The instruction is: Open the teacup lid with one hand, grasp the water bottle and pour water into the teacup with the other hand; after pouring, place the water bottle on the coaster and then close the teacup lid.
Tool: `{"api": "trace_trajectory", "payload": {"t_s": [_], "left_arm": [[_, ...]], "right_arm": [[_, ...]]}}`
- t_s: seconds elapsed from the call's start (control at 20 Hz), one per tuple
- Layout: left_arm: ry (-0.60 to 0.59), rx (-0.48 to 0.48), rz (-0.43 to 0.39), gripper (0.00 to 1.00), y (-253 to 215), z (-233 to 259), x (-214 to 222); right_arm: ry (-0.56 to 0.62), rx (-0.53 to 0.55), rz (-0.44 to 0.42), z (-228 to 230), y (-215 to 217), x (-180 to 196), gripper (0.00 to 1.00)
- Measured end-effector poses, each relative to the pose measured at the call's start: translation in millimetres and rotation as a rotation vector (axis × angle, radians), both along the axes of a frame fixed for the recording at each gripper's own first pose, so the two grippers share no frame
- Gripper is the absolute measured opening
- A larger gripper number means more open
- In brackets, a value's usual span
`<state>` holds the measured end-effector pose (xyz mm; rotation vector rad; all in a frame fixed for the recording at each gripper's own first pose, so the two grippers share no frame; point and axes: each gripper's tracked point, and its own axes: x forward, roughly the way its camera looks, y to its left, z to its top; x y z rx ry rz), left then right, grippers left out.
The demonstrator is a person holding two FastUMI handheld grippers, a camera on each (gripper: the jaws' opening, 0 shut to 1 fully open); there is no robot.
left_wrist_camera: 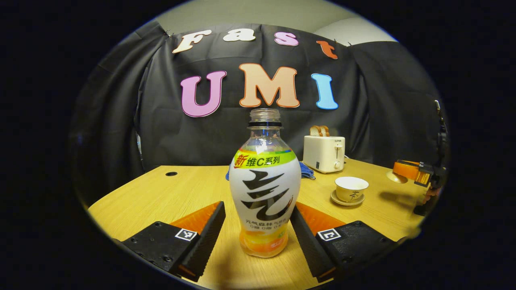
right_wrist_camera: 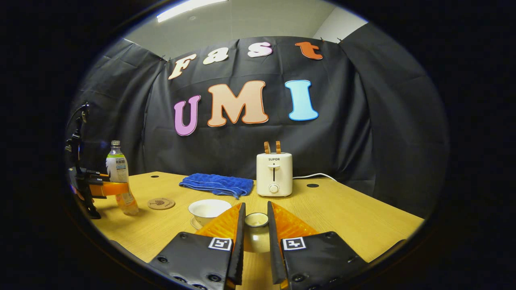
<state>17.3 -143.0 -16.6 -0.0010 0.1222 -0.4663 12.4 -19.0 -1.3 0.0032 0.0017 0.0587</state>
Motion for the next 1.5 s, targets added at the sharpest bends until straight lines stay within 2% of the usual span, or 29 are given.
{"api": "trace_trajectory", "payload": {"t_s": [0.1,0.2,0.25,0.5,0.7,1.0,1.3,1.4,1.5], "left_arm": [[0.016,0.017,0.000,0.92,-5,-3,5],[0.033,0.031,0.002,0.81,-9,-7,7],[0.034,0.031,0.010,0.66,-9,-9,9],[0.026,0.043,0.000,0.61,-17,-7,8],[0.019,0.121,-0.015,0.61,-28,-4,11],[-0.074,0.430,-0.006,0.61,-35,19,32],[-0.141,0.832,-0.012,0.61,-41,20,49],[-0.166,0.953,-0.031,0.61,-49,20,52],[-0.173,1.033,-0.071,0.60,-59,11,50]], "right_arm": [[0.001,0.000,-0.002,0,-2,1,0.31],[0.001,0.000,-0.001,0,-2,0,0.31],[0.001,0.000,-0.001,0,-2,0,0.30],[0.001,-0.001,-0.007,0,-5,2,0.31],[0.000,-0.001,-0.026,0,-14,4,0.31],[-0.002,-0.003,-0.072,1,-36,7,0.31],[-0.005,-0.006,-0.157,3,-73,10,0.30],[-0.007,-0.007,-0.179,4,-82,10,0.31],[-0.007,-0.007,-0.193,3,-89,10,0.30]]}}
